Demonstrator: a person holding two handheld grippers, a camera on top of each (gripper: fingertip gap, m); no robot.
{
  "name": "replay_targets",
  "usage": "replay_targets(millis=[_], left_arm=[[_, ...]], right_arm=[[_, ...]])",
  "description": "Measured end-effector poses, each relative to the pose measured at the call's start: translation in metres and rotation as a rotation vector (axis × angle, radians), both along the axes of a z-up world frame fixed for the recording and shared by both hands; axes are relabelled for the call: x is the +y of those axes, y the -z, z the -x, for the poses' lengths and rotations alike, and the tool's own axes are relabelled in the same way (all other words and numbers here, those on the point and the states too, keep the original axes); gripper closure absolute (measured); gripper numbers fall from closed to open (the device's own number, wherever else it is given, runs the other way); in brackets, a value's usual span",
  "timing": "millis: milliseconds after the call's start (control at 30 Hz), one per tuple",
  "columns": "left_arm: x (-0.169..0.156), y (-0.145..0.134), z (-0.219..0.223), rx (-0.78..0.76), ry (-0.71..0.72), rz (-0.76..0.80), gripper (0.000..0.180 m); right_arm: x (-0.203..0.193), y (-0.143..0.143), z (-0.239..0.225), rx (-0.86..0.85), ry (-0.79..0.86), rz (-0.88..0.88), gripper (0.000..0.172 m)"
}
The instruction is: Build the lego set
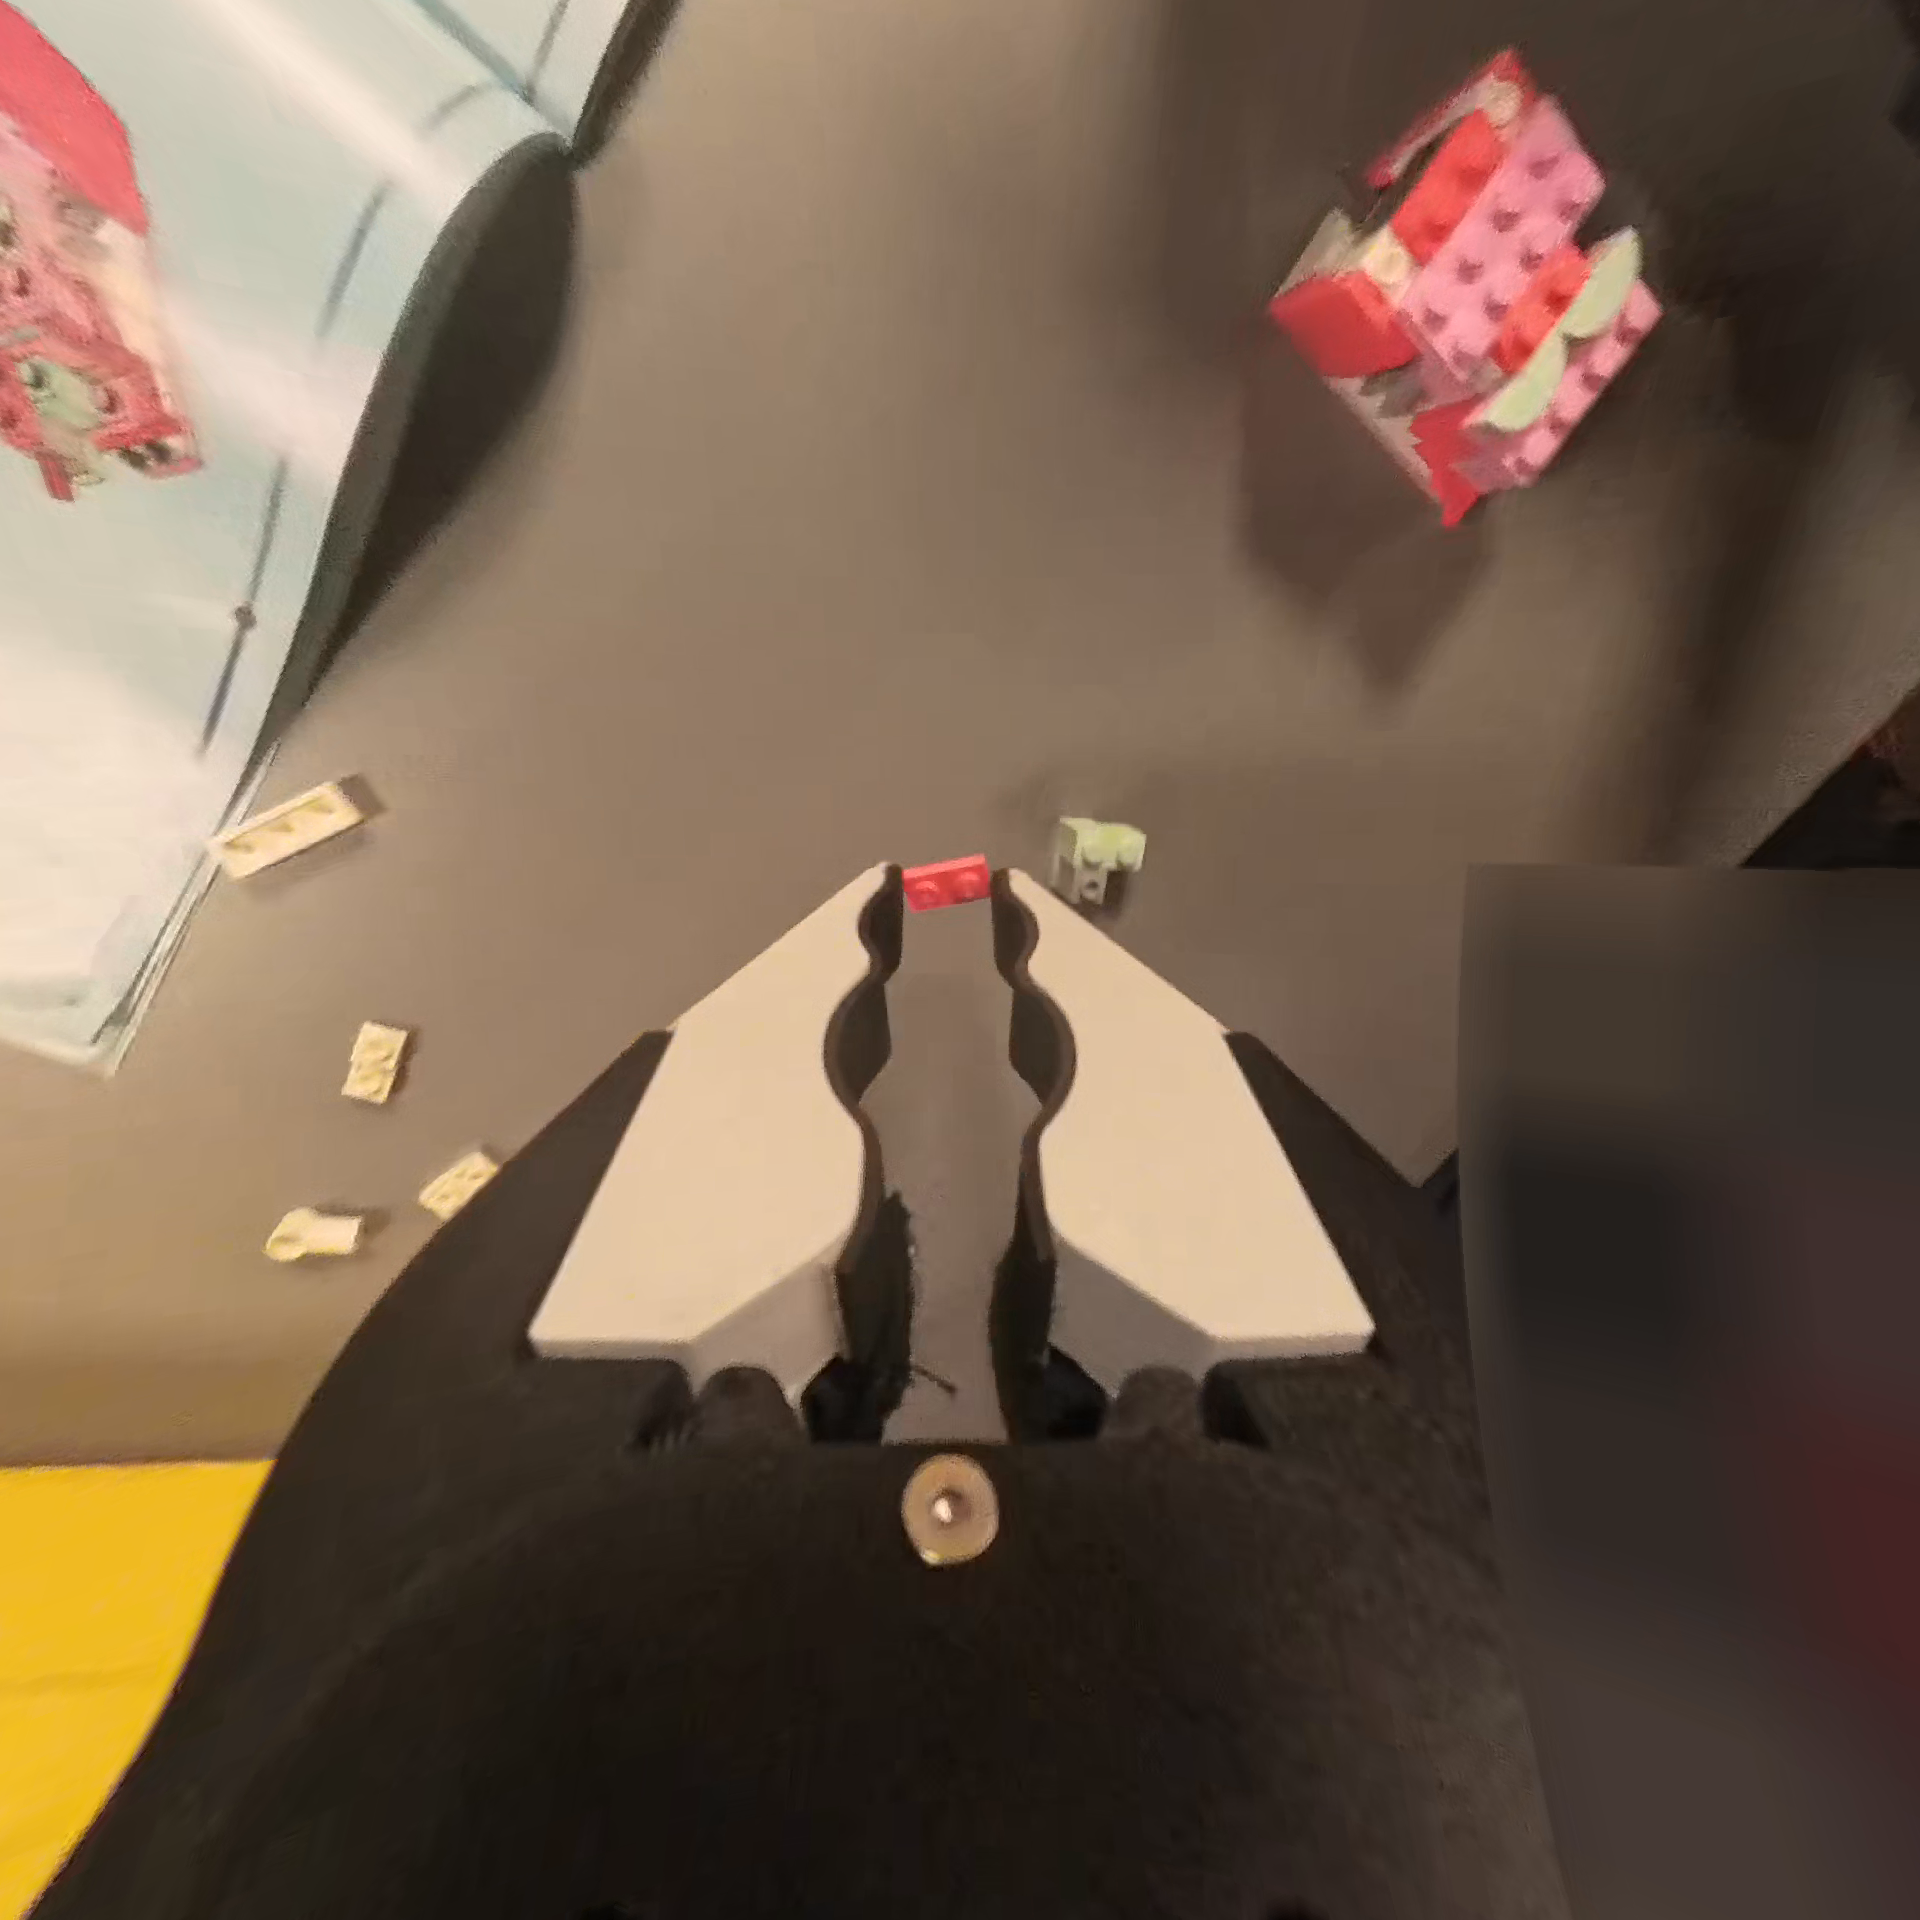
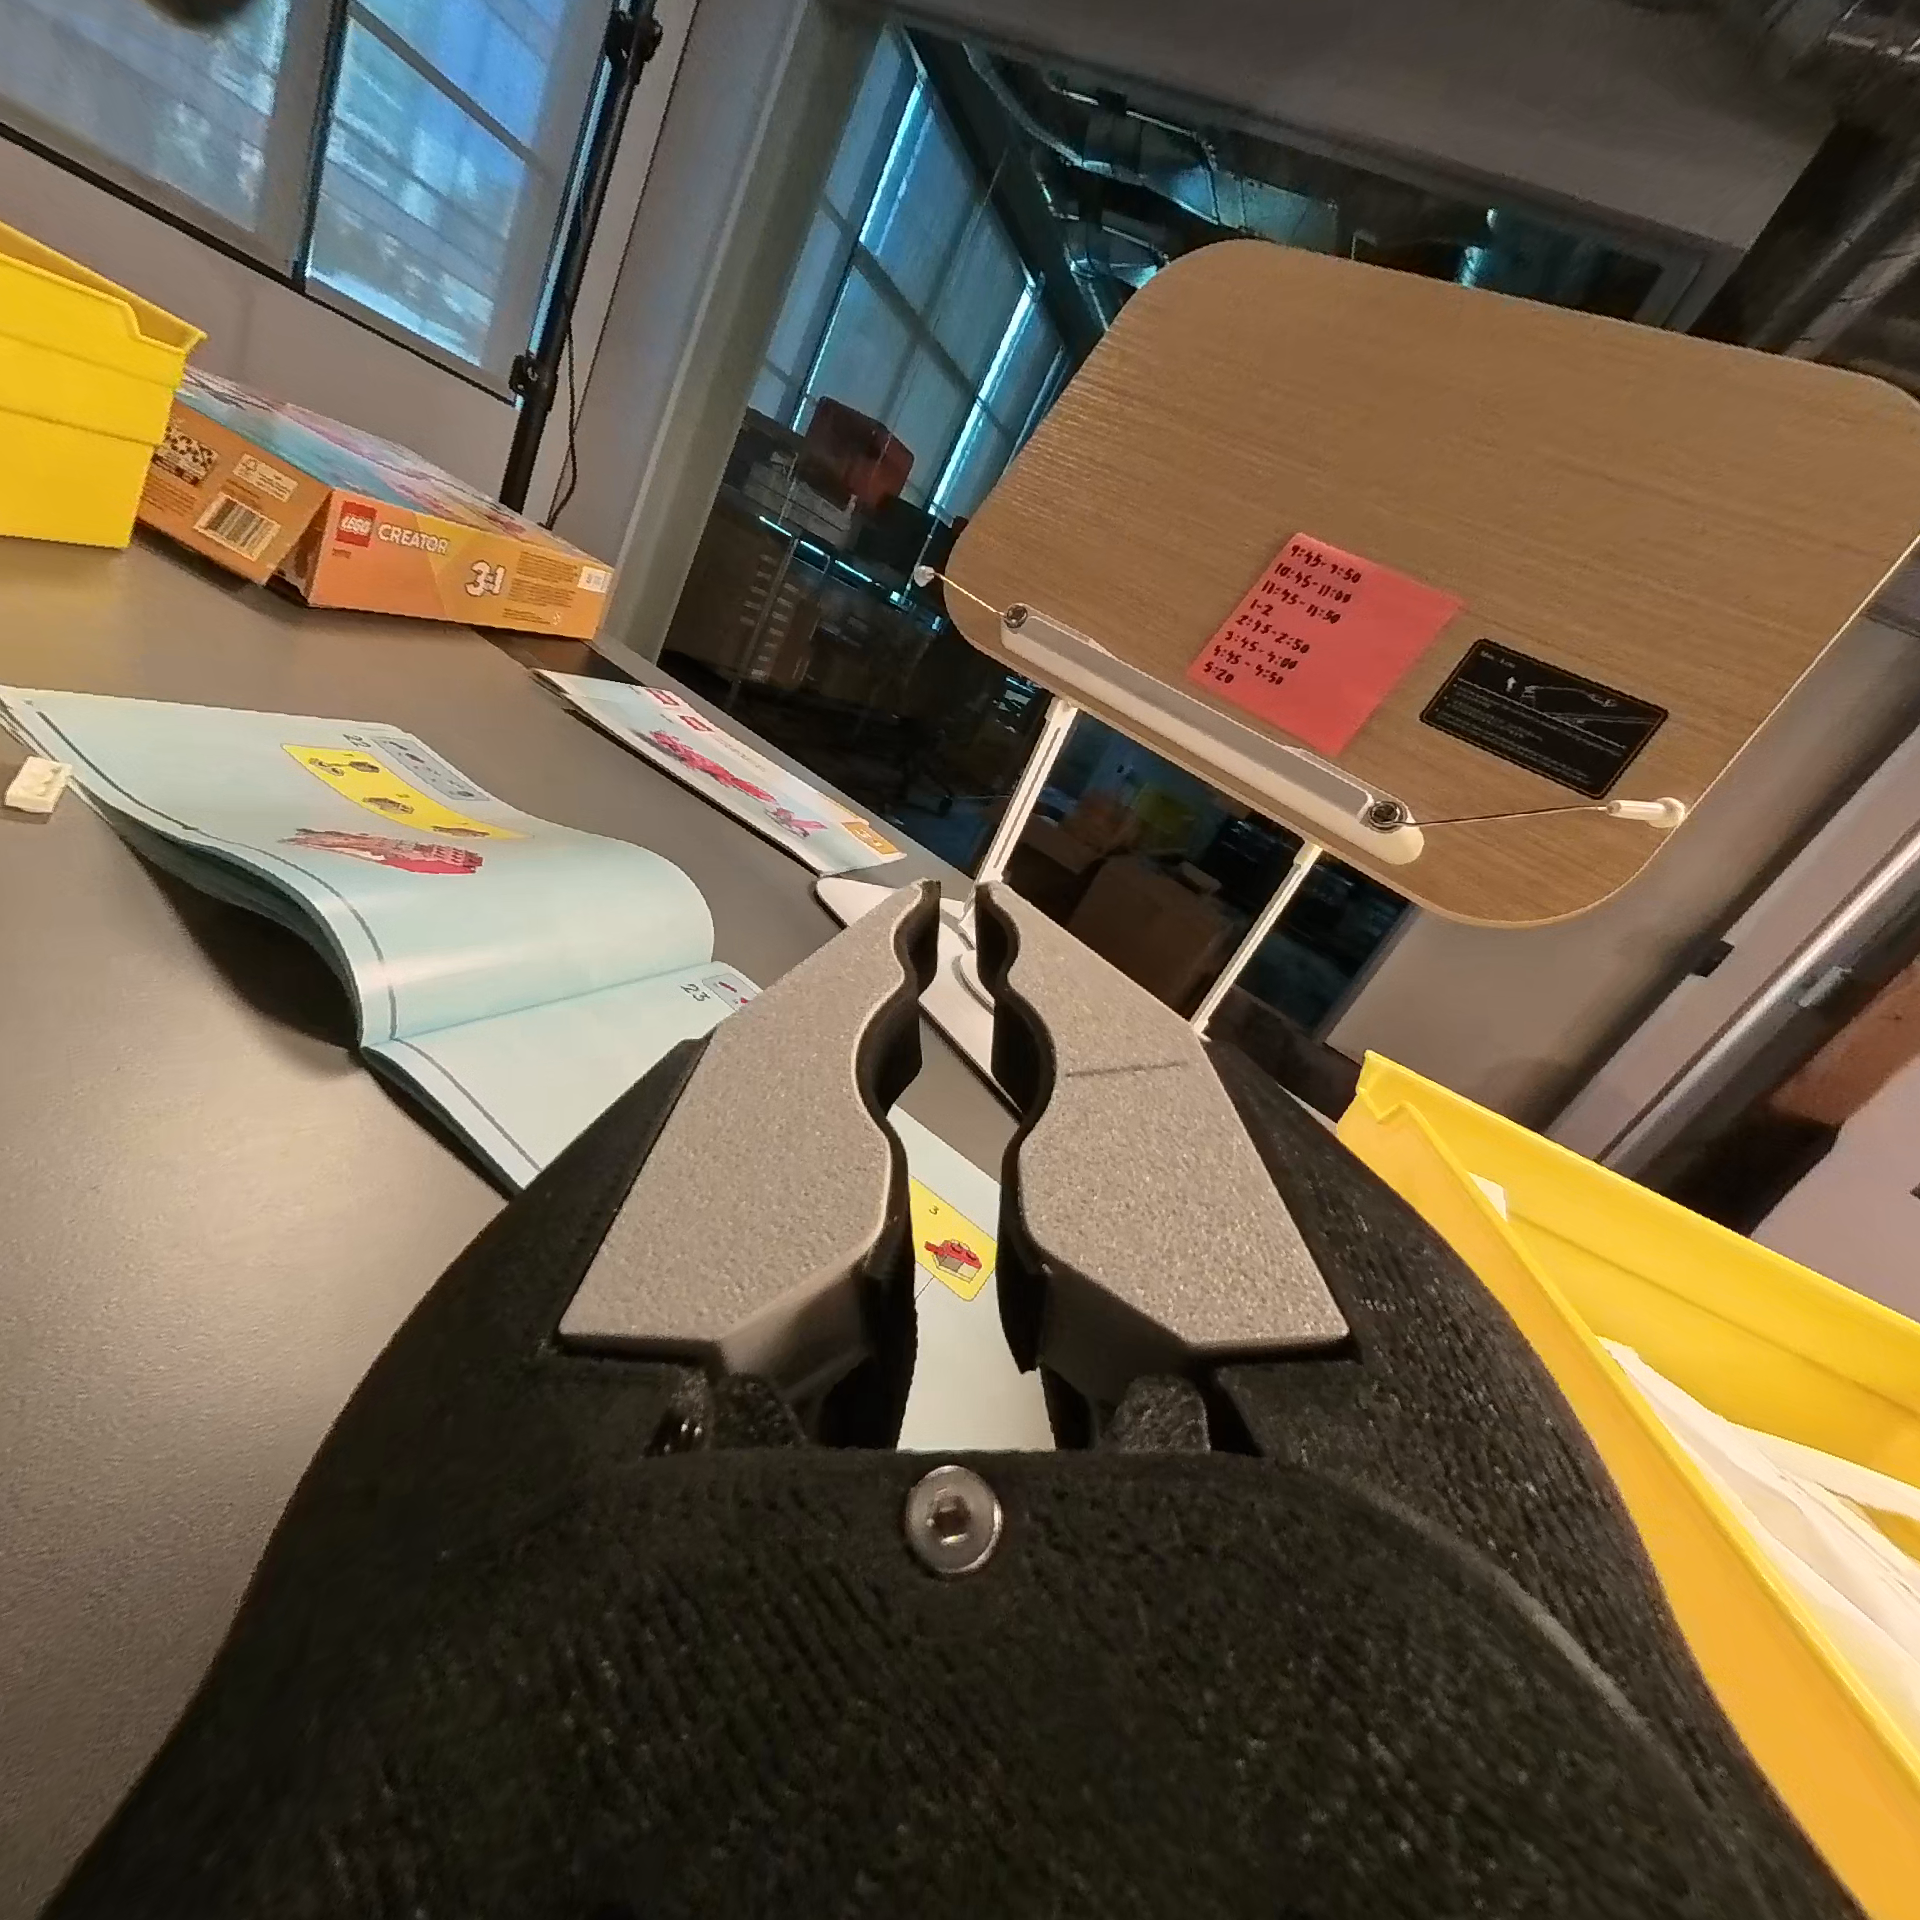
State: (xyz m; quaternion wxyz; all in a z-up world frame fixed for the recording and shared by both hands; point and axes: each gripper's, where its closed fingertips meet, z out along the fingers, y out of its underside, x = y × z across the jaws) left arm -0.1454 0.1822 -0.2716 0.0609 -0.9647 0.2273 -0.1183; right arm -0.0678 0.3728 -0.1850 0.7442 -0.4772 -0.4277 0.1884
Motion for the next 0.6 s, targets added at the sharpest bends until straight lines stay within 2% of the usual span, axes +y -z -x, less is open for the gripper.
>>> replay_targets(millis=[200, 300, 500, 600], left_arm=[[0.001, 0.022, 0.000, 0.049, -0.036, 0.055, 0.164], [0.000, 0.026, 0.003, 0.077, -0.056, 0.078, 0.155], [0.001, 0.019, 0.005, 0.054, -0.080, 0.061, 0.136], [-0.001, 0.003, 0.003, -0.079, -0.130, -0.012, 0.123]], right_arm=[[0.001, -0.001, -0.001, 0.005, 0.000, 0.001, 0.167], [0.002, -0.001, -0.002, 0.012, 0.004, 0.004, 0.167], [0.001, -0.002, -0.003, 0.011, 0.007, 0.001, 0.167], [0.001, -0.002, -0.004, 0.012, 0.011, 0.000, 0.167]])
